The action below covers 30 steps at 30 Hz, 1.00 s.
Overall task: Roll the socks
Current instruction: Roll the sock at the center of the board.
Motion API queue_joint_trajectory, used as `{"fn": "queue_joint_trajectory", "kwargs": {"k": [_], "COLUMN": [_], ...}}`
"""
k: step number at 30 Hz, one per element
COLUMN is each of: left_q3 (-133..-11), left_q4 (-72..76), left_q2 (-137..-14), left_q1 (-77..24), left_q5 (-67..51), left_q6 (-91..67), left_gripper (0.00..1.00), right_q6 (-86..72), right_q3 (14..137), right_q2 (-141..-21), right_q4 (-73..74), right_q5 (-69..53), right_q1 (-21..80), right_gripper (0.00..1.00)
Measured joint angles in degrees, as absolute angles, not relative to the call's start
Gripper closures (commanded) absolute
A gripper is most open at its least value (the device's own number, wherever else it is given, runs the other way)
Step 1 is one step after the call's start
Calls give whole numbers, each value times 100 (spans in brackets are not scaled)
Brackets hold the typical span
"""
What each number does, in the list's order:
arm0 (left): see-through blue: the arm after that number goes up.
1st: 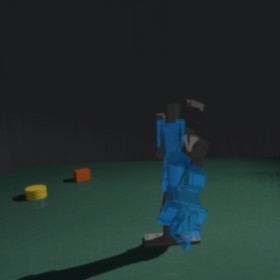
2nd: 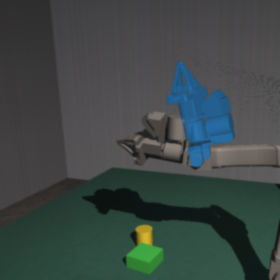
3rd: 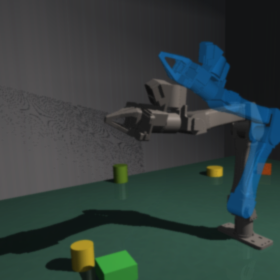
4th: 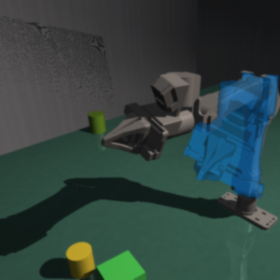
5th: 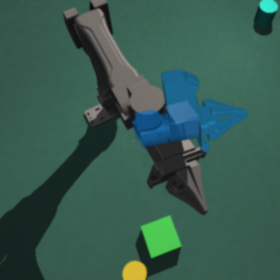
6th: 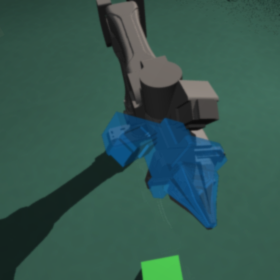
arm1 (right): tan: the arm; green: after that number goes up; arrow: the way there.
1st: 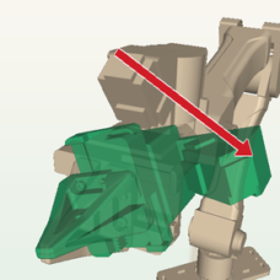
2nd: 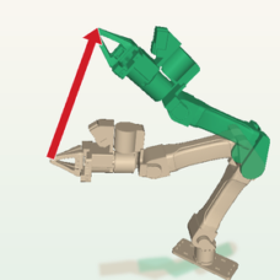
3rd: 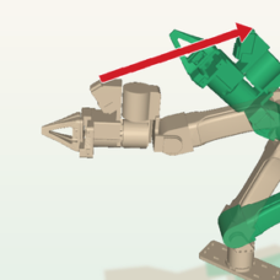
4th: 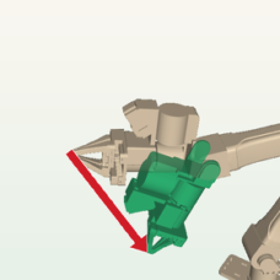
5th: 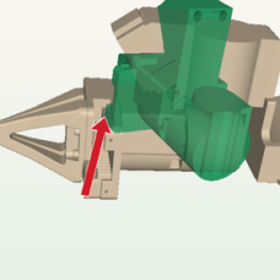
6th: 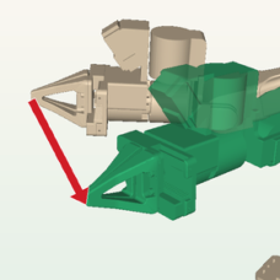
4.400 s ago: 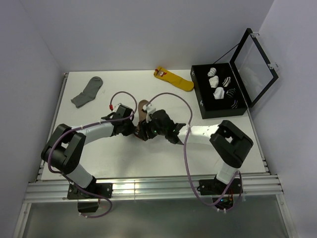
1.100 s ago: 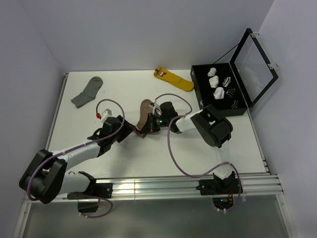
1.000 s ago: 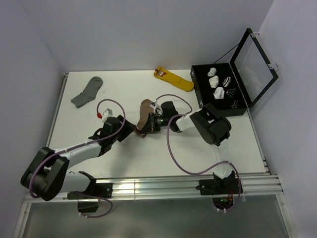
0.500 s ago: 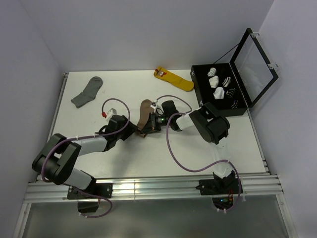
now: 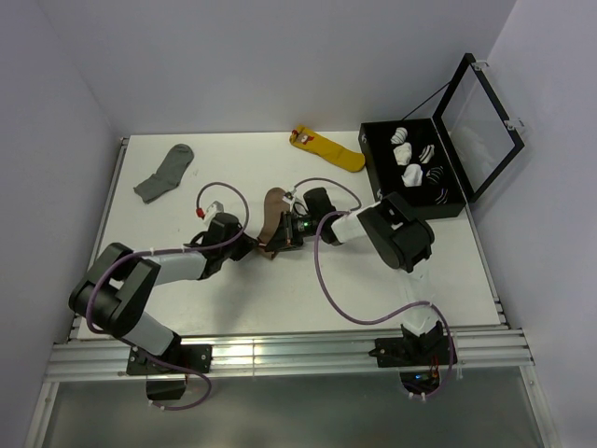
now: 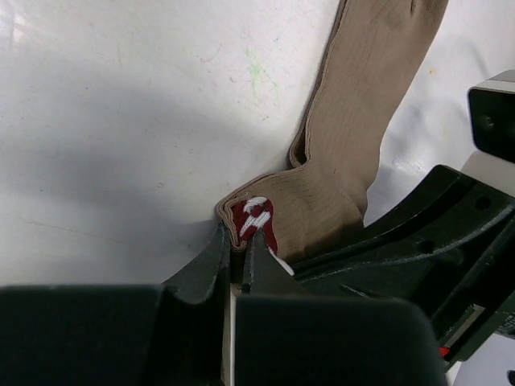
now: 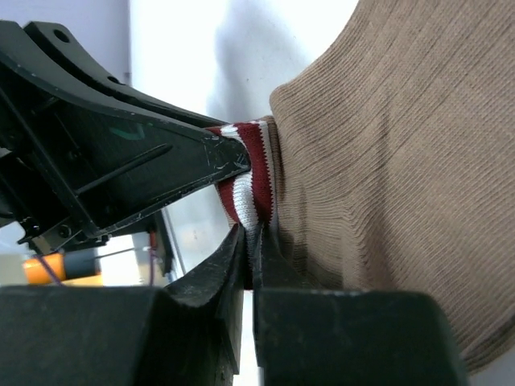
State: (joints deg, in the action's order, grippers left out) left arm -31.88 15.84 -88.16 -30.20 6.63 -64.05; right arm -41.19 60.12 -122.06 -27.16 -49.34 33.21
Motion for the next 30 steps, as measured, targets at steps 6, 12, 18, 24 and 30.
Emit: {"fn": "queue_joint_trajectory", "kwargs": {"k": [6,12,18,24,30], "left_q3": [-3546,-4047,-4292,-4471,-4550], "left_q4": [1031,104,-362,-642,-838], "left_q2": [-8877,-8960,-9039,-9102,-9105], "left_q1": [-3022,-3024,-3024,-3020,-3020], "left_q5": [523,491,405,338,279], "left_q6": [-6211,-5931,-5784,-5695,-5614], "left_gripper": [100,100,100,100,100], "right_q6": [-3391,-2434,-1474,-725,-176], "right_q3": [5795,5282,4971,4945,5166], "right_q2": [-11535,-10405,-9771,-9747,-10134], "right_q4": [-1966,-1369,-1474,-1614,-1667], "right_q5": [-4001,-2220,-663,202,779], "right_q1": [3468,3940,4803,5380,5730], "right_gripper": [56,50,39,37,38]}}
